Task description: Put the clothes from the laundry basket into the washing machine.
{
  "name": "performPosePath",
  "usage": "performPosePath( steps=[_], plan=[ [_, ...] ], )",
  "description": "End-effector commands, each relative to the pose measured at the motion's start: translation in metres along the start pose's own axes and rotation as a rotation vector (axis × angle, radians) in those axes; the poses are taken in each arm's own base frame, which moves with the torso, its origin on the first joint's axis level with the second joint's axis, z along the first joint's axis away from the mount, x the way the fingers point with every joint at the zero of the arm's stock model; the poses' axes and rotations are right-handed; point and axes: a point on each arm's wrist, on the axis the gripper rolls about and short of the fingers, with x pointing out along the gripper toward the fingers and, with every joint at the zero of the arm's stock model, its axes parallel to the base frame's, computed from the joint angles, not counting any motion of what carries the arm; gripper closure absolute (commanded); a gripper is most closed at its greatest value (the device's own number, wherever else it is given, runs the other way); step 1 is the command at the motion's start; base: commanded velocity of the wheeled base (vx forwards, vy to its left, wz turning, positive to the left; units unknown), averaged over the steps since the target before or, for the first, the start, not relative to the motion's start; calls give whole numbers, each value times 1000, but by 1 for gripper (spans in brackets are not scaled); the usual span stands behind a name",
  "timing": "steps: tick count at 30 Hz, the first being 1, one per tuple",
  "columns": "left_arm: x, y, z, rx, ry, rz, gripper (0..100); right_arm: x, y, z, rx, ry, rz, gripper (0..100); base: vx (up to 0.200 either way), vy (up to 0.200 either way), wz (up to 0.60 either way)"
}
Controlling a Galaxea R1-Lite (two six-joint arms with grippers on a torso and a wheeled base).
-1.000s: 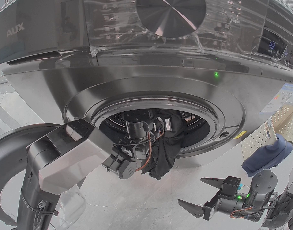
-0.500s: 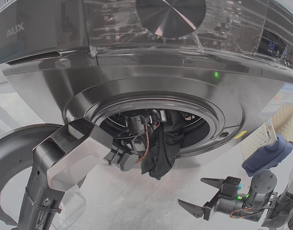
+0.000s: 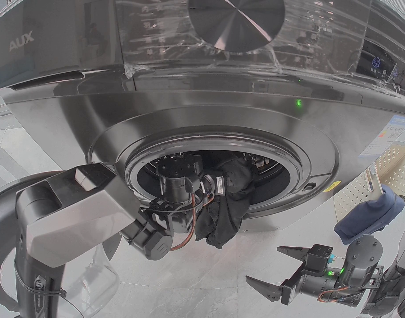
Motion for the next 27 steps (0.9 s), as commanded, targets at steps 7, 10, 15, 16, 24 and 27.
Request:
performPosePath(
  steps=[7,10,15,16,24,27],
  plan=[
    [-66,-16,7,21,86,-76,0,-1,0,-4,-2,21,-1,0,0,0,0],
    [-77,-18,7,27,111,-88,0,-2,0,-4,-3,20,-1,0,0,0,0],
    [-92,-19,4,39,145,-105,0,-2,-1,-4,-1,20,-3,0,0,0,0],
    [-94,-19,2,41,153,-108,0,-2,-1,-3,-1,18,-1,0,0,0,0],
    [-101,-26,12,32,134,-161,0,-2,-1,-3,-1,18,-1,0,0,0,0],
    [-93,-30,17,18,93,-174,0,-2,-1,-3,-3,18,-1,0,0,0,0]
  ],
)
